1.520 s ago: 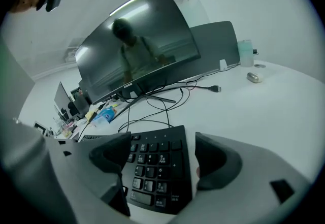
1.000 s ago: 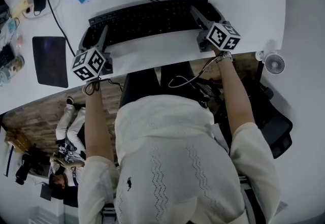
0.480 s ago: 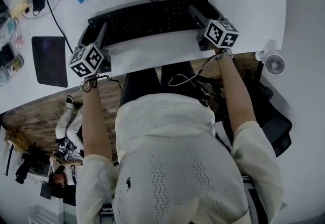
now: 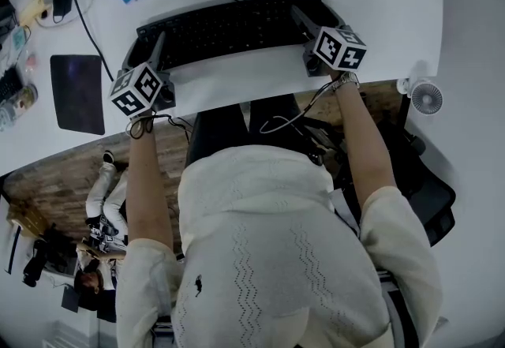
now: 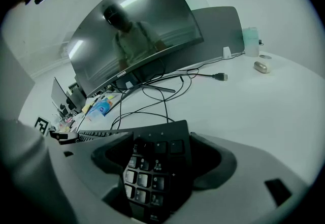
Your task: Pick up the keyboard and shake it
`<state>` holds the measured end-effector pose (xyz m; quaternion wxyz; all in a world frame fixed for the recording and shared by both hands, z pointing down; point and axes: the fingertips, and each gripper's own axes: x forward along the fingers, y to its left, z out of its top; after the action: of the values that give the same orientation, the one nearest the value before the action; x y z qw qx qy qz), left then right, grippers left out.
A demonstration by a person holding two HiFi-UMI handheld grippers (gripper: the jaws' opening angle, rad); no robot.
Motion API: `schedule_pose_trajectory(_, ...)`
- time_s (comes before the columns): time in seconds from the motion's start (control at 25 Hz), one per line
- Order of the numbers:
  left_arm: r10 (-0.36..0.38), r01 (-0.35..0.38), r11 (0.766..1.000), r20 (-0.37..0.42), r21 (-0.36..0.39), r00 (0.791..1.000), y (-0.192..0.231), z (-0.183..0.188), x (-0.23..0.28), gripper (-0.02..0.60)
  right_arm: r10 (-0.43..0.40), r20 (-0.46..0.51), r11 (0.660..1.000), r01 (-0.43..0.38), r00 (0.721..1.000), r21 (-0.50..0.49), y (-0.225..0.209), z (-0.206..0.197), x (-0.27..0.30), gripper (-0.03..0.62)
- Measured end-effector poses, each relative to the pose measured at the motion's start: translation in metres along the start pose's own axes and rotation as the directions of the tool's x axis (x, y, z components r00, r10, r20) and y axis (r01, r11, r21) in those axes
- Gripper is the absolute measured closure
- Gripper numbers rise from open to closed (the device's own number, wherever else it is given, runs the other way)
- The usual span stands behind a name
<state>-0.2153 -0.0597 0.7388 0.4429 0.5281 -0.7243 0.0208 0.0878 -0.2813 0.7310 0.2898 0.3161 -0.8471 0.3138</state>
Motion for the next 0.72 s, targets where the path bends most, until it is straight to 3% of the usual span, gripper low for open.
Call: schedule_pose_trajectory(0.72,0.018,-0.019,1.0,0.062,0.013,0.998,-0.01,0.008,-0.037,0.281,-0.001,0.05,1.0,0.003,0.999,-0.031,0.022,0.008,-0.036,0.244)
